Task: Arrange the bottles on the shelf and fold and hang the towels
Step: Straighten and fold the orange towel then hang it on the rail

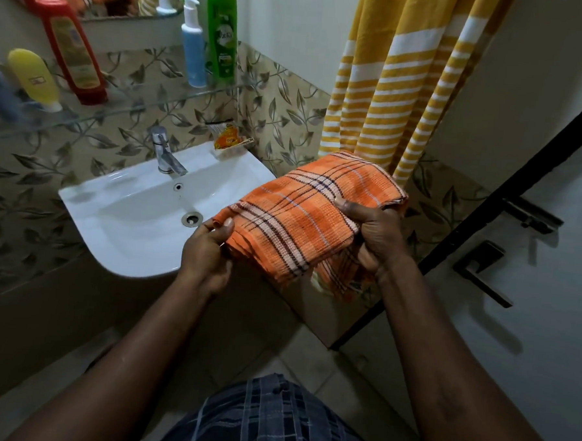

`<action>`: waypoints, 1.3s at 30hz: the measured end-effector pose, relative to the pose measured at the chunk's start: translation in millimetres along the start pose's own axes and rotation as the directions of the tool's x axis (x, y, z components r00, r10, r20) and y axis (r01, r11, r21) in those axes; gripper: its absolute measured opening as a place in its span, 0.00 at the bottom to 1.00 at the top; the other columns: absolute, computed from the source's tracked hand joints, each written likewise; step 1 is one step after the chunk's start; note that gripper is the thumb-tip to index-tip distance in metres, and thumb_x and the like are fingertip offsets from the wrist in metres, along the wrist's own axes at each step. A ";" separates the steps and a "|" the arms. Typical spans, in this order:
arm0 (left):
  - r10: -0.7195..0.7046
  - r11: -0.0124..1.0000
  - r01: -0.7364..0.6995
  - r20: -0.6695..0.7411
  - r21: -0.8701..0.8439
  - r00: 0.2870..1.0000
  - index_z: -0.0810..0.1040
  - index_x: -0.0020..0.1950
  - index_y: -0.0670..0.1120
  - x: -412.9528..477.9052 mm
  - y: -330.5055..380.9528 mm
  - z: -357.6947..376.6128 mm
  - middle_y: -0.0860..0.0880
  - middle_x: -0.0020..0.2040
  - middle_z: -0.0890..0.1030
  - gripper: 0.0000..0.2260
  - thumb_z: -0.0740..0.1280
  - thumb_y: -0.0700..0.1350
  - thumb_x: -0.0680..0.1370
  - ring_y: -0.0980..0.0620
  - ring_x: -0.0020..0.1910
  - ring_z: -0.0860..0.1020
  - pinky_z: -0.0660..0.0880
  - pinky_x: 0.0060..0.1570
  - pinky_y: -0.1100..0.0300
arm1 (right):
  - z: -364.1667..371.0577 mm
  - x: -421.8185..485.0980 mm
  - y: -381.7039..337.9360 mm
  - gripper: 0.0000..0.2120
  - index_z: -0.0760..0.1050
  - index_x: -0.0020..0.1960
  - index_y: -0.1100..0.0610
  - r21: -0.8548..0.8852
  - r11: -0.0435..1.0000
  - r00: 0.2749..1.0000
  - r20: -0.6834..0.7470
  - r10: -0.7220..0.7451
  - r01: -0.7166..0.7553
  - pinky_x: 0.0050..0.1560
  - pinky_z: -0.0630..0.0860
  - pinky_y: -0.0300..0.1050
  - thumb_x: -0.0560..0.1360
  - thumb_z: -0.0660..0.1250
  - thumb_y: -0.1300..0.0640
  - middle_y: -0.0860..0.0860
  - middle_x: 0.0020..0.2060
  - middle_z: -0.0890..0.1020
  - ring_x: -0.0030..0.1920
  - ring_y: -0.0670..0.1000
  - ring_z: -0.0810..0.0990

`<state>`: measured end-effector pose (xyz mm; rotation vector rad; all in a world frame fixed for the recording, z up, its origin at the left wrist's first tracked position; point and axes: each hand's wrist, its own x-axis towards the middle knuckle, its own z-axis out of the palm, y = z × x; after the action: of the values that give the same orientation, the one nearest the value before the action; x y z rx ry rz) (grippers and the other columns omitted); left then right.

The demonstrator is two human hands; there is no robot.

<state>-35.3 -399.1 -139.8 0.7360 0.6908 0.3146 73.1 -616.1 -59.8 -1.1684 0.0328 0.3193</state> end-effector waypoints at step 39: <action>0.167 0.897 -0.295 0.366 0.328 0.915 0.83 0.52 0.46 -37.5 68.5 -0.3 0.44 0.44 0.82 0.10 0.62 0.41 0.79 0.43 0.43 0.80 0.78 0.44 0.50 | 23.2 -7.0 -17.3 0.08 0.78 0.51 0.70 0.065 0.931 0.933 0.025 0.358 -0.359 0.34 0.86 0.52 0.81 0.61 0.68 0.61 0.35 0.86 0.33 0.56 0.87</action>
<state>-65.0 -368.9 -74.2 1.2179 0.3409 0.2705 67.7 -602.7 -33.7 -1.0891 0.2465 0.6445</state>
